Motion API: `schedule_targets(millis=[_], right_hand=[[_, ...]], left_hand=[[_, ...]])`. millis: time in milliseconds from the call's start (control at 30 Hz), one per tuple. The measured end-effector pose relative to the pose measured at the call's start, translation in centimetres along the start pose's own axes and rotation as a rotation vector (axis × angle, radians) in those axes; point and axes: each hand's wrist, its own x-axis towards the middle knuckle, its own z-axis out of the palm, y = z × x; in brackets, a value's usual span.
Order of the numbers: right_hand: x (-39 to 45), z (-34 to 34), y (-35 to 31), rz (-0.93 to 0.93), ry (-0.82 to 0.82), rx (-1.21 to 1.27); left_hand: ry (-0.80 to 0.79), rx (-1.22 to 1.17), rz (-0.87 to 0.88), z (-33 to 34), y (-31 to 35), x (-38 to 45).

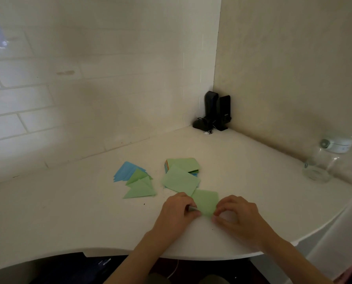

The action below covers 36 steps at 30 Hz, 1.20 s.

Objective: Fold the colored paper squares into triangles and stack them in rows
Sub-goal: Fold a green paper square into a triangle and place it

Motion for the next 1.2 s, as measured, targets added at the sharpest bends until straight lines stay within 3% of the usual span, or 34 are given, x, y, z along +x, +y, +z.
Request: schedule_targets(millis=[200, 433, 867, 1000, 1133, 1200], right_hand=[[0.3, 1.3, -0.8, 0.118, 0.17, -0.02], [0.7, 1.8, -1.5, 0.203, 0.233, -0.061], [1.6, 0.4, -1.7, 0.268, 0.028, 0.083], [1.5, -0.2, -2.0, 0.28, -0.009, 0.102], [0.3, 0.0, -1.9, 0.271, 0.131, 0.153], [-0.4, 0.0, -1.9, 0.274, 0.169, 0.09]], left_hand=[[0.04, 0.011, -0.126, 0.1, 0.4, 0.3], [0.017, 0.116, -0.194, 0.9, 0.4, 0.8], [-0.043, -0.233, -0.258, -0.5, -0.7, 0.9], [-0.034, -0.21, -0.203, -0.4, -0.8, 0.7], [0.089, -0.123, -0.047, 0.3, 0.6, -0.1], [0.073, -0.073, 0.059, 0.9, 1.6, -0.5]])
